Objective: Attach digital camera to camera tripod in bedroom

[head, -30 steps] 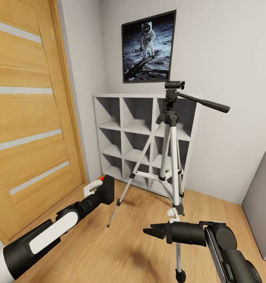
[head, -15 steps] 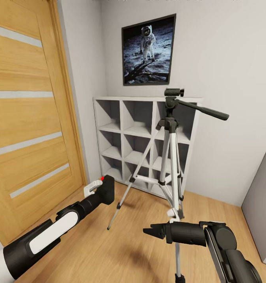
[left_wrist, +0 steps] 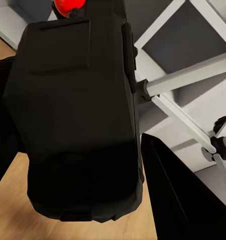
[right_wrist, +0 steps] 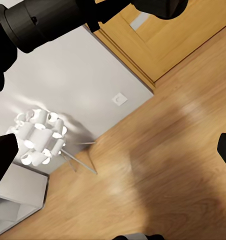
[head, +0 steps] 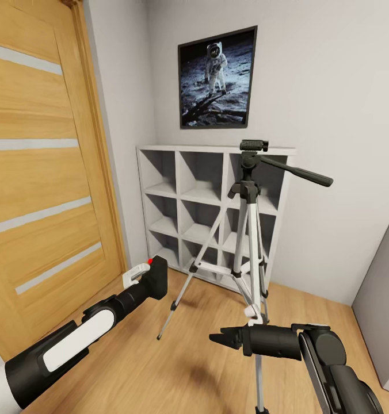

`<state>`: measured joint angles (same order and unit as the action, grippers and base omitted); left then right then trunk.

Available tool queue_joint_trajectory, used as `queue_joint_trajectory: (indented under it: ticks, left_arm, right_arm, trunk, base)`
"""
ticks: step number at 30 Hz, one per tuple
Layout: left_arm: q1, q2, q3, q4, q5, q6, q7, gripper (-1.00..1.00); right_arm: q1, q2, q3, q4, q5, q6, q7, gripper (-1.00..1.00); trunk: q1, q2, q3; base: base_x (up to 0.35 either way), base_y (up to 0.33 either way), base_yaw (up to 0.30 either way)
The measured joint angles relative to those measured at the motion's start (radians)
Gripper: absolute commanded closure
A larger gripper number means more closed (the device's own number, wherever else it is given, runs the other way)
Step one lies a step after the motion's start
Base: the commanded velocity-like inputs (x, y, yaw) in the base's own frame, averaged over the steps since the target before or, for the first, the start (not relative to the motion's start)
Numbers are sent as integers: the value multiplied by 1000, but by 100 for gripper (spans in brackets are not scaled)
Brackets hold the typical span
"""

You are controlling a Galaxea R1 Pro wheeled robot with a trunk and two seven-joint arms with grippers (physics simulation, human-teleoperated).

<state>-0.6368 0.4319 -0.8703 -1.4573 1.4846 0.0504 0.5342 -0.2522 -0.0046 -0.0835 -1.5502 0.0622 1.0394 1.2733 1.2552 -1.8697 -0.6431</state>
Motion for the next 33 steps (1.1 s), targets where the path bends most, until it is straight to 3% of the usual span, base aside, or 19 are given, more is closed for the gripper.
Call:
queue_joint_trajectory:
  ticks: [33]
  left_arm:
    - [0,-5,-2,0,0,1,0,100]
  right_arm:
    - [0,1,-2,2,1,0,0,-100]
  trunk:
    - [-127,231,103]
  base:
    - [0,0,0]
